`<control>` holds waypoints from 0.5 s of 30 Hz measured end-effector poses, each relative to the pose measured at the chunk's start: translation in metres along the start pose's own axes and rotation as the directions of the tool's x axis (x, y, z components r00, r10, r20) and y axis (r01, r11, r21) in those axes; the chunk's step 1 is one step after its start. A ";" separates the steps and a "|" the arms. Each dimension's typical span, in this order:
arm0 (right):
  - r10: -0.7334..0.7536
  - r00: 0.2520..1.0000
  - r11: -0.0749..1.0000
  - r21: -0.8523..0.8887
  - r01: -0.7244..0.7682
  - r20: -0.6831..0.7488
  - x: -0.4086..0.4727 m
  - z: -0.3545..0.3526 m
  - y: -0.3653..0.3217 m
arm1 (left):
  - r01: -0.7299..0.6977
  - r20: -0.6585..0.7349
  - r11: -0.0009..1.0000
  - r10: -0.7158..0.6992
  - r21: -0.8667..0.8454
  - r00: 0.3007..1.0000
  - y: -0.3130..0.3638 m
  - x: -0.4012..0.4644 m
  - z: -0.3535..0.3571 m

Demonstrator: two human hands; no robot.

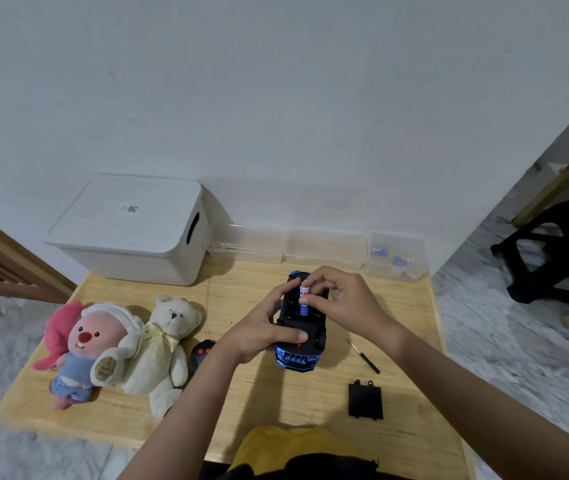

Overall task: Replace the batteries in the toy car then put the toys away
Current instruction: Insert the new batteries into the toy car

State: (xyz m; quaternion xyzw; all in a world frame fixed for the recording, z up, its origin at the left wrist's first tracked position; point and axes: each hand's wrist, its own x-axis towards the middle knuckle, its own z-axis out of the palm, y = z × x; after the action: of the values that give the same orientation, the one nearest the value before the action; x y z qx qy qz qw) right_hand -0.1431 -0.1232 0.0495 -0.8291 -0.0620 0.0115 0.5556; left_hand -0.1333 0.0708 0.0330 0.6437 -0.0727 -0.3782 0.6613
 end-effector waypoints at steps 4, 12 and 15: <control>-0.008 1.000 1.000 0.008 0.008 -0.008 0.004 0.001 -0.003 | 0.011 0.004 0.999 -0.011 0.031 1.000 -0.001 0.001 0.001; -0.045 0.999 0.994 -0.095 0.046 0.016 0.005 -0.002 -0.003 | 0.024 -0.019 0.999 -0.023 0.026 1.000 0.001 -0.003 0.002; -0.052 0.999 0.994 -0.099 0.052 0.003 0.005 -0.004 -0.005 | 0.025 -0.034 1.000 -0.025 0.006 0.999 0.004 -0.004 0.001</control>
State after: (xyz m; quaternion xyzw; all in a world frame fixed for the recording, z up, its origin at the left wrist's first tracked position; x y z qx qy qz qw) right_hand -0.1384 -0.1244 0.0560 -0.8537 -0.0844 -0.0059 0.5139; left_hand -0.1352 0.0718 0.0379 0.6529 -0.0546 -0.3752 0.6557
